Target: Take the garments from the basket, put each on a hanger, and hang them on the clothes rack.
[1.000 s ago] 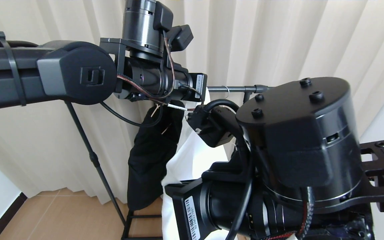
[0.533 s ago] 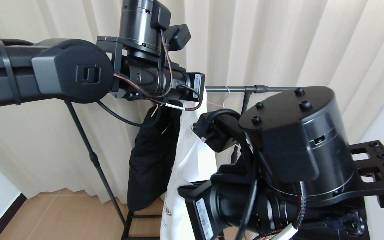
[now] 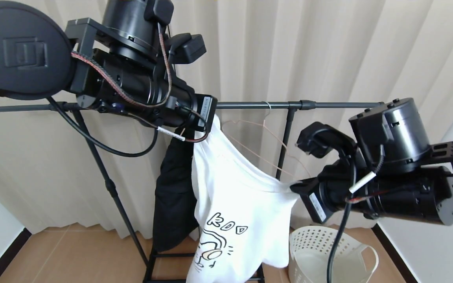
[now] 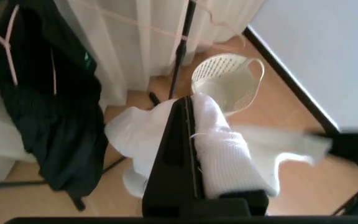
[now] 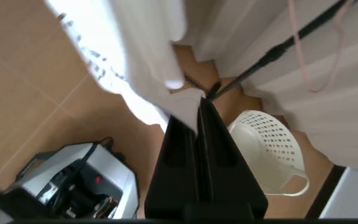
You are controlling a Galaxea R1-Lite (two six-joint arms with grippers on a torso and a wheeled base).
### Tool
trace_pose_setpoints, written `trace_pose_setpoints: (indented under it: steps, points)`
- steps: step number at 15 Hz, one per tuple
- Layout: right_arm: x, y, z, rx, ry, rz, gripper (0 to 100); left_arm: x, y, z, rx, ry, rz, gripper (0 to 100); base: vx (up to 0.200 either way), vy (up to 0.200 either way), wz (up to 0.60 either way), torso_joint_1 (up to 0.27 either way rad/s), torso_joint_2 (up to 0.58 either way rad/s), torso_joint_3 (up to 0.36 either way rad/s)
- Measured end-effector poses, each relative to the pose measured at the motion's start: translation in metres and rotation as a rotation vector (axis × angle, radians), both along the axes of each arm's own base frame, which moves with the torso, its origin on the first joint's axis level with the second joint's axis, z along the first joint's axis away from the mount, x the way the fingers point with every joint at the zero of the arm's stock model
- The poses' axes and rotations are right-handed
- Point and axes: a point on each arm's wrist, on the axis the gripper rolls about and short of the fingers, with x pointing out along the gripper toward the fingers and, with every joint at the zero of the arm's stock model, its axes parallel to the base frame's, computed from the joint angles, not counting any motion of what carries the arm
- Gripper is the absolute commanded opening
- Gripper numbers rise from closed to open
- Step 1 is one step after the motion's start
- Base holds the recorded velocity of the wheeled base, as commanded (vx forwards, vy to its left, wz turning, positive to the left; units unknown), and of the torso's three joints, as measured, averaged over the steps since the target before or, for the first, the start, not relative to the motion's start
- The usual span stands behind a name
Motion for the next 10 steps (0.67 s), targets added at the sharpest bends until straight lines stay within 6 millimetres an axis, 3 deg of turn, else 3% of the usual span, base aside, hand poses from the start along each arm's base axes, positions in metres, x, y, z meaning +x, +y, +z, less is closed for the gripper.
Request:
trace_pose_setpoints:
  steps: [4, 8, 10]
  points:
    - [0.058, -0.007, 0.008, 0.091, -0.08, -0.146, 0, -0.02, 0.018, -0.007, 0.132, 0.031, 0.028, 0, 0.0, 0.0, 0.0, 0.0, 0.0, 0.0]
    - [0.104, 0.01, 0.019, 0.307, -0.075, -0.3, 0, -0.044, 0.029, -0.042, 0.217, 0.15, 0.0, 0, 0.0, 0.0, 0.0, 0.0, 0.0, 0.0]
    - [0.116, 0.016, 0.021, 0.378, -0.068, -0.337, 0, -0.058, 0.026, -0.058, 0.235, 0.207, -0.024, 0, 0.0, 0.0, 0.0, 0.0, 0.0, 0.0]
